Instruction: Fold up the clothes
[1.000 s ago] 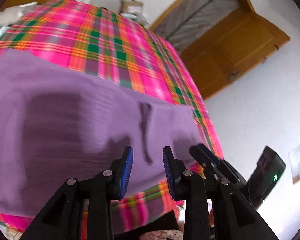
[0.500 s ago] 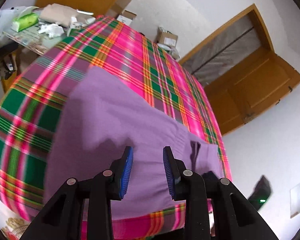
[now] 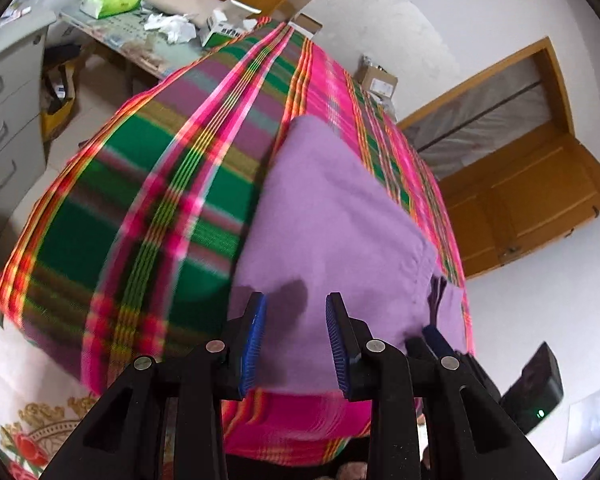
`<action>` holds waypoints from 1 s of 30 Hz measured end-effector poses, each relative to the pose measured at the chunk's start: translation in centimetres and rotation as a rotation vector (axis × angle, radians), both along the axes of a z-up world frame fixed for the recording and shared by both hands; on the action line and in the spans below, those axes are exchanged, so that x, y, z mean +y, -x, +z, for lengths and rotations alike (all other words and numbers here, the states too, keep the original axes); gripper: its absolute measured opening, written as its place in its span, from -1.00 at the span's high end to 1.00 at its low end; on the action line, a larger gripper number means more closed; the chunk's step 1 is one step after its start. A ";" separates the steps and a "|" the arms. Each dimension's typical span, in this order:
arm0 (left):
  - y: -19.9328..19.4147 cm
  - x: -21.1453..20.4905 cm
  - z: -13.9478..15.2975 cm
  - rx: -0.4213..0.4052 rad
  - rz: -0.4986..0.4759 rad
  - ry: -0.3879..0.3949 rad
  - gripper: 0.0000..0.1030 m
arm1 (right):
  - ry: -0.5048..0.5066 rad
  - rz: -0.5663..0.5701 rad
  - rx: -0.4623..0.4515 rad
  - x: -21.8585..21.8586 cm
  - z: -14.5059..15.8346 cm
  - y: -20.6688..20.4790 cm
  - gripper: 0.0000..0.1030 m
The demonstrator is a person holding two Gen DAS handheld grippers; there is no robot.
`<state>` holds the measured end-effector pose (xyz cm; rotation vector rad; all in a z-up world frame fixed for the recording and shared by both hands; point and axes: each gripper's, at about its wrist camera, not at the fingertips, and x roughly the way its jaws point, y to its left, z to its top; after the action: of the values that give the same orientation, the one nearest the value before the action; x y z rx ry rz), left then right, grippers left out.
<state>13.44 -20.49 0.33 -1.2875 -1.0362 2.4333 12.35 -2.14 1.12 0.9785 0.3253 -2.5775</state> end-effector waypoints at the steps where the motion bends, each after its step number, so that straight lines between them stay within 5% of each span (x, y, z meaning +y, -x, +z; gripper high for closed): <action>1: -0.4 -0.1 -0.1 0.003 -0.005 0.000 0.38 | -0.010 -0.001 0.001 -0.1 -0.1 0.0 0.36; 11: -2.4 -0.9 -0.8 -0.004 -0.044 0.078 0.39 | 0.059 0.073 0.148 -2.8 3.3 -2.8 0.36; 18: -2.5 -4.4 0.0 0.050 0.039 0.002 0.39 | 0.060 0.243 0.072 -7.4 1.6 -2.7 0.34; 25: -0.2 -4.2 -0.5 -0.019 0.010 0.016 0.39 | 0.070 0.351 0.024 -11.3 -0.4 -3.3 -0.03; 30: 2.0 -3.7 -0.8 -0.044 -0.034 0.002 0.39 | 0.010 0.378 0.009 -13.2 -2.2 -3.4 -0.07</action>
<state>11.46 -24.16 -0.52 -1.3534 -1.0145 2.3926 15.71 -15.30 -1.07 0.8118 0.4515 -2.2384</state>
